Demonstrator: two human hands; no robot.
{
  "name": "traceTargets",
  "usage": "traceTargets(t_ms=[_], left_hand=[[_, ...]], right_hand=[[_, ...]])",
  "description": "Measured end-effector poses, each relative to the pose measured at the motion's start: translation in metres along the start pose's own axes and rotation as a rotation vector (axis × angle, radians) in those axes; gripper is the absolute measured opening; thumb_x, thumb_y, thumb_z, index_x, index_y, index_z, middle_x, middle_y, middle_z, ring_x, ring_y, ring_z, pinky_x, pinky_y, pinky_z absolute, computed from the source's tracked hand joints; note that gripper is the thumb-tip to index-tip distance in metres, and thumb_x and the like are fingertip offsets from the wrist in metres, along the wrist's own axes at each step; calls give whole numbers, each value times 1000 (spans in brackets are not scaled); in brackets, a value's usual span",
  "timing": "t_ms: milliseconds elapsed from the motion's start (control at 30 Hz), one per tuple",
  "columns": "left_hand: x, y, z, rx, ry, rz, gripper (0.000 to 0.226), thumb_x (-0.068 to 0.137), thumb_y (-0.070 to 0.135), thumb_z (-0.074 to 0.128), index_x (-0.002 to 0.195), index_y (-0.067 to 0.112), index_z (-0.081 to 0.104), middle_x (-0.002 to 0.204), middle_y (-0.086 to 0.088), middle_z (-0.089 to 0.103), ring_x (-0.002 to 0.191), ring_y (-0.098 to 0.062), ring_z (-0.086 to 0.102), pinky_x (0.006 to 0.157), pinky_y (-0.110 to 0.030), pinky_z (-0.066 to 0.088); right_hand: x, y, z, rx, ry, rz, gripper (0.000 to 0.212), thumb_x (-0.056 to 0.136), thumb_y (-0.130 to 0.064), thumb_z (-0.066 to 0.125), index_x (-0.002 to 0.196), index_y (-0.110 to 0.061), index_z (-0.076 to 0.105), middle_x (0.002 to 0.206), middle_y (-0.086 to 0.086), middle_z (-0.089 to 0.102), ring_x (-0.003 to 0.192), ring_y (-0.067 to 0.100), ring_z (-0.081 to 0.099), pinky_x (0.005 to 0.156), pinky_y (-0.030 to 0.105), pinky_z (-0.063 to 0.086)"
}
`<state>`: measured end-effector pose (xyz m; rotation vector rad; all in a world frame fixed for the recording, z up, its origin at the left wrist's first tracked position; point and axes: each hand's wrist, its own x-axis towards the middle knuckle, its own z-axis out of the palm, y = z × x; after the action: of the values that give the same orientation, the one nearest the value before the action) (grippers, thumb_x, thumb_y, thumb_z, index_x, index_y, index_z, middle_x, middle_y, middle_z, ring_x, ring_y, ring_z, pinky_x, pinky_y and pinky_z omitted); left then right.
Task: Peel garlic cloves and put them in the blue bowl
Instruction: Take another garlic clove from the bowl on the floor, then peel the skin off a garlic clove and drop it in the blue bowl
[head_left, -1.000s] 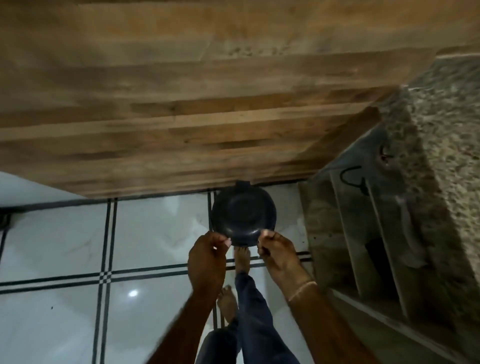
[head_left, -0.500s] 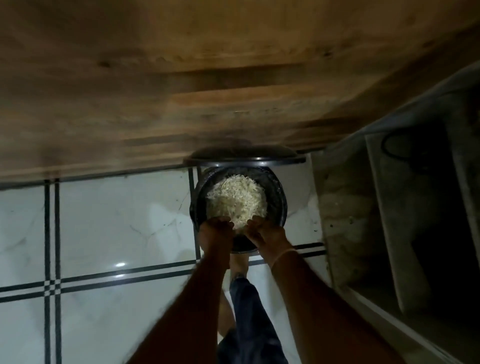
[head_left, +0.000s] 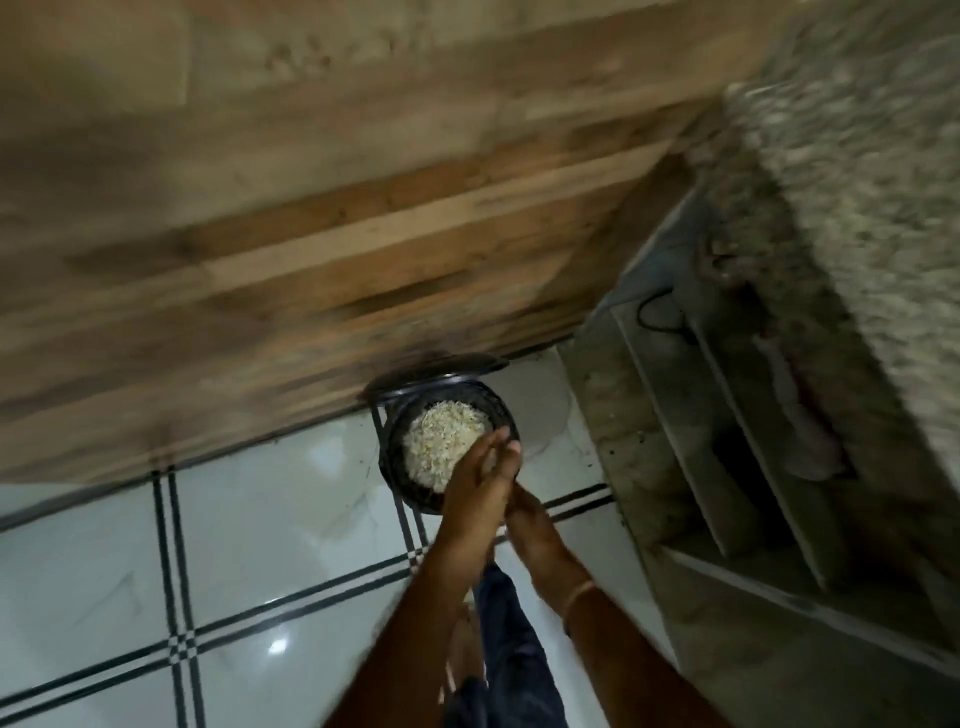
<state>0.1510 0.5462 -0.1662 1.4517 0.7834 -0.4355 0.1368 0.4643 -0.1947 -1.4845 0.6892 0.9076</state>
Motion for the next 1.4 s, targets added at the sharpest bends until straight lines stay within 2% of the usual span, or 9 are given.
traceTargets(t_ms=[167, 333, 500, 700, 800, 1000, 1100, 1200, 1400], left_hand=[[-104, 27, 26, 643, 17, 346, 44, 99, 37, 65, 141, 21, 60, 141, -2, 63, 129, -21, 58, 109, -39, 48], [-189, 34, 101, 899, -138, 629, 43, 99, 36, 64, 141, 28, 56, 145, 2, 57, 136, -21, 49, 110, -39, 43], [-243, 28, 200, 990, -305, 900, 41, 100, 33, 64, 140, 26, 59, 142, 3, 58, 131, -21, 51, 104, -38, 43], [-293, 7, 329, 1042, -469, 968, 40, 97, 26, 68, 136, 23, 62, 140, 0, 60, 129, -21, 54, 106, -35, 45], [-309, -16, 385, 1065, -551, 974, 38, 95, 25, 70, 132, 22, 65, 133, 0, 63, 123, -21, 57, 102, -40, 50], [-305, -36, 478, 1140, -475, 998, 34, 88, 16, 74, 121, 16, 67, 115, -5, 64, 108, -28, 62, 90, -43, 54], [-292, -39, 499, 1190, -461, 1048, 30, 89, 8, 71, 118, 12, 69, 113, -7, 64, 106, -28, 61, 87, -37, 50], [-284, -35, 504, 1228, -507, 1089, 17, 88, 0, 69, 97, 15, 66, 96, -2, 61, 90, -25, 59, 70, -33, 45], [-307, -11, 502, 1135, -482, 1214, 10, 96, 23, 68, 90, 25, 61, 90, 9, 59, 88, -18, 54, 63, -37, 46]], right_hand=[[-145, -1, -76, 76, 210, -402, 27, 106, -44, 49, 124, -35, 66, 121, -16, 70, 115, 3, 66, 102, 28, 53], [-237, 28, -157, -37, 572, -666, 28, 102, -49, 49, 122, -36, 64, 116, -27, 64, 110, -12, 60, 93, 12, 47], [-287, 70, -251, -91, 861, -717, 31, 105, -40, 50, 123, -22, 69, 116, -7, 68, 108, 8, 64, 91, 32, 53], [-327, 132, -373, -111, 1048, -641, 28, 107, -29, 55, 133, -24, 65, 130, -7, 64, 119, 10, 59, 99, 25, 47], [-339, 163, -429, -83, 1119, -578, 31, 106, -32, 54, 133, -22, 64, 130, -5, 63, 121, 16, 60, 98, 34, 52], [-344, 192, -523, -249, 1264, -352, 38, 101, -22, 64, 138, -20, 61, 134, 6, 61, 122, 31, 55, 95, 41, 49], [-337, 188, -554, -379, 1199, -199, 56, 93, -18, 69, 147, -22, 54, 147, 10, 52, 130, 37, 49, 97, 48, 50], [-330, 179, -566, -495, 1121, -86, 65, 92, -16, 68, 151, -27, 45, 160, 8, 35, 142, 35, 34, 105, 48, 37], [-326, 174, -564, -460, 1171, -43, 70, 93, -13, 69, 155, -29, 40, 167, 4, 30, 149, 31, 29, 111, 50, 33]])
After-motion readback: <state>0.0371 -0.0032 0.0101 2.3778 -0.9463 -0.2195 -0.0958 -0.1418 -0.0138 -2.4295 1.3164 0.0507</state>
